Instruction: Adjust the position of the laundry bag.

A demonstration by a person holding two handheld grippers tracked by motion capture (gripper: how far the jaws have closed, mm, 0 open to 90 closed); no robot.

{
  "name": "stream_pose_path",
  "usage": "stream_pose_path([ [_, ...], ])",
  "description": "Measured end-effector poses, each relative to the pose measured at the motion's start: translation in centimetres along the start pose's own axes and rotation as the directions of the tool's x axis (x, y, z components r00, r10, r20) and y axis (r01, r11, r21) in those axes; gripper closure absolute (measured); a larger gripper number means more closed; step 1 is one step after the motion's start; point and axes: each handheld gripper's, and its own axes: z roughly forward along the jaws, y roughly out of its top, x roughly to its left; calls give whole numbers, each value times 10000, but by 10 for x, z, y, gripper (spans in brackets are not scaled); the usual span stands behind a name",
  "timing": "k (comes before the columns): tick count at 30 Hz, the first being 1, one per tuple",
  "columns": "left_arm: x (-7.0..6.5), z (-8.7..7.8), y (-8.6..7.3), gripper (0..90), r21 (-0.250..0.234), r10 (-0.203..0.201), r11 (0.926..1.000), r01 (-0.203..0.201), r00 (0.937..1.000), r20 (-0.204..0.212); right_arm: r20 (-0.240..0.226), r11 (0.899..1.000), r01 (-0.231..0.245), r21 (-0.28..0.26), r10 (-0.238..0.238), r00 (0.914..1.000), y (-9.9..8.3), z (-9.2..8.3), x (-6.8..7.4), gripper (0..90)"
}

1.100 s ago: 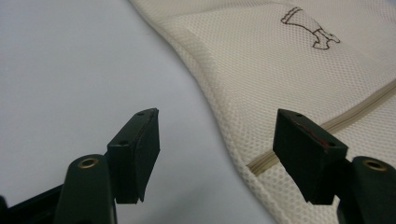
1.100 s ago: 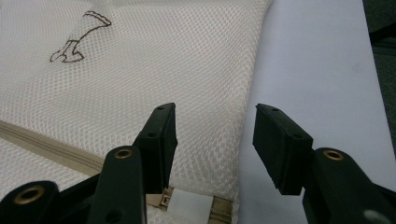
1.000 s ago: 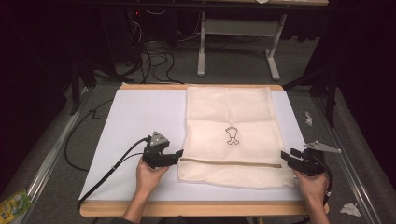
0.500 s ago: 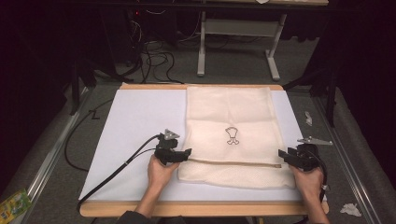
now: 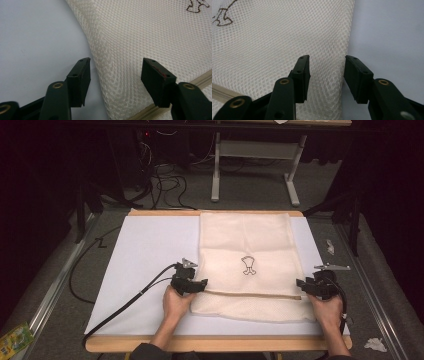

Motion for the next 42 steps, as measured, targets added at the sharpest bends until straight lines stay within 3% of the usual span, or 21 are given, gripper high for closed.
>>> stream_pose_path([
  [2,0,0,0,446,-26,38,10000,-38,10000,-61,-5,9997,-29,224,29,10000,1,2,0,594],
  [3,0,0,0,503,1,121,9999,-121,9999,-96,-22,9986,6,530,-5,10000,1,6,0,634],
  [6,1,0,0,563,35,216,9998,-215,9996,-159,66,9986,104,521,-107,9999,1,6,1,666],
  [9,2,-1,1,655,148,206,9997,-202,9995,-231,140,9971,301,701,-311,9994,2,6,1,788],
  [11,1,0,3,792,272,287,9992,-282,9995,-157,138,9952,553,810,-566,9983,5,7,4,863],
  [14,-6,2,7,837,456,662,9969,-648,9974,-298,118,9945,662,815,-674,9977,5,8,4,876],
  [15,-5,2,8,847,429,554,9976,-545,9982,-210,23,9953,569,783,-573,9984,5,8,3,879],
  [19,-2,-5,12,866,277,481,9985,-481,9988,-6,-148,9968,559,571,-551,9984,6,4,1,889],
  [27,-1,-18,16,870,-267,498,9984,-499,9988,-30,-297,9972,733,126,-729,9969,10,-4,5,890],
  [42,11,-36,16,871,-695,360,9969,-360,9994,-16,-857,9955,875,-368,-904,9922,13,-8,14,892],
])
